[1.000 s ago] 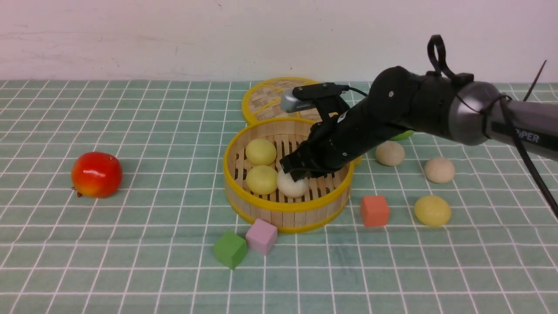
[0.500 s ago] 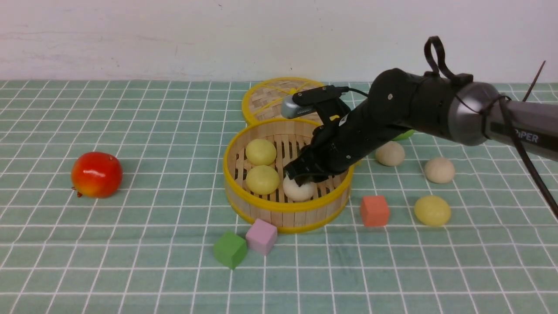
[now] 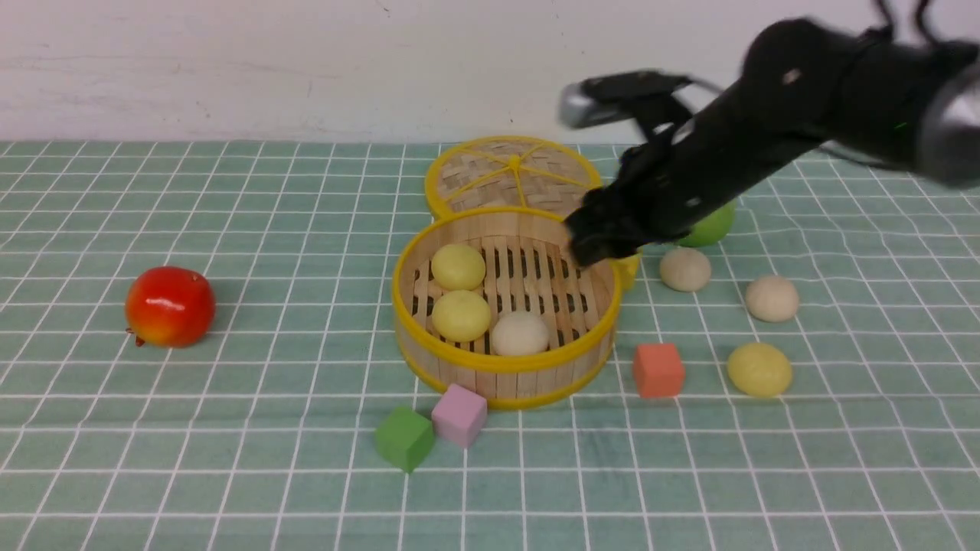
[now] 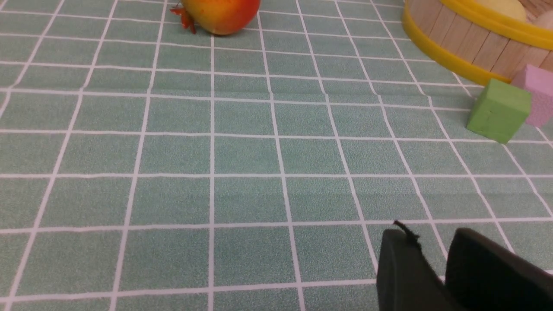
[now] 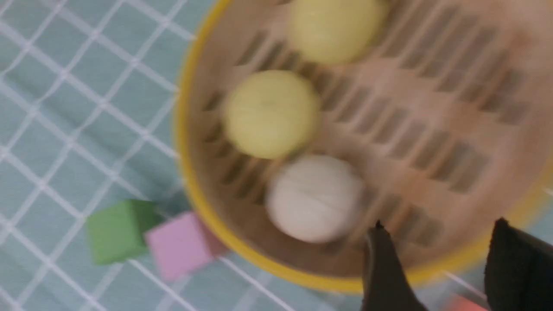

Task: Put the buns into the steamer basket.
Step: Use the right arm to grab a steamed stuffed bun

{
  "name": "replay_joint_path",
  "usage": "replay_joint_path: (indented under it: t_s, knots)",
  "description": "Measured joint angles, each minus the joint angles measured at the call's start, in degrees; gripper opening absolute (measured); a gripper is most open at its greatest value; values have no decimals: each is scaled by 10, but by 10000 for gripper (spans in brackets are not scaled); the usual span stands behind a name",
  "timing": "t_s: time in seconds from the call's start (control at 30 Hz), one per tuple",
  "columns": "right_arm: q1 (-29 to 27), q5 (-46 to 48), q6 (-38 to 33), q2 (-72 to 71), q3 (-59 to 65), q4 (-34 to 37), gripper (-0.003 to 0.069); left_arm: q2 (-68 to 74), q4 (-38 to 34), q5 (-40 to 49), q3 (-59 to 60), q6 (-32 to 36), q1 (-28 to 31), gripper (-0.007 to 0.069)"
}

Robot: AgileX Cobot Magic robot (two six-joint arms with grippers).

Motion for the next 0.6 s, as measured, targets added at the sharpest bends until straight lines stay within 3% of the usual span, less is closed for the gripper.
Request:
replay_joint_path:
  t_s: [0.2,0.6]
  knots:
    - [-78,85,81,-8,1,-78,304,0,0,0,0,0,0,165]
    - [-110,94,145,46,54,-121,272,0,0,0,0,0,0,165]
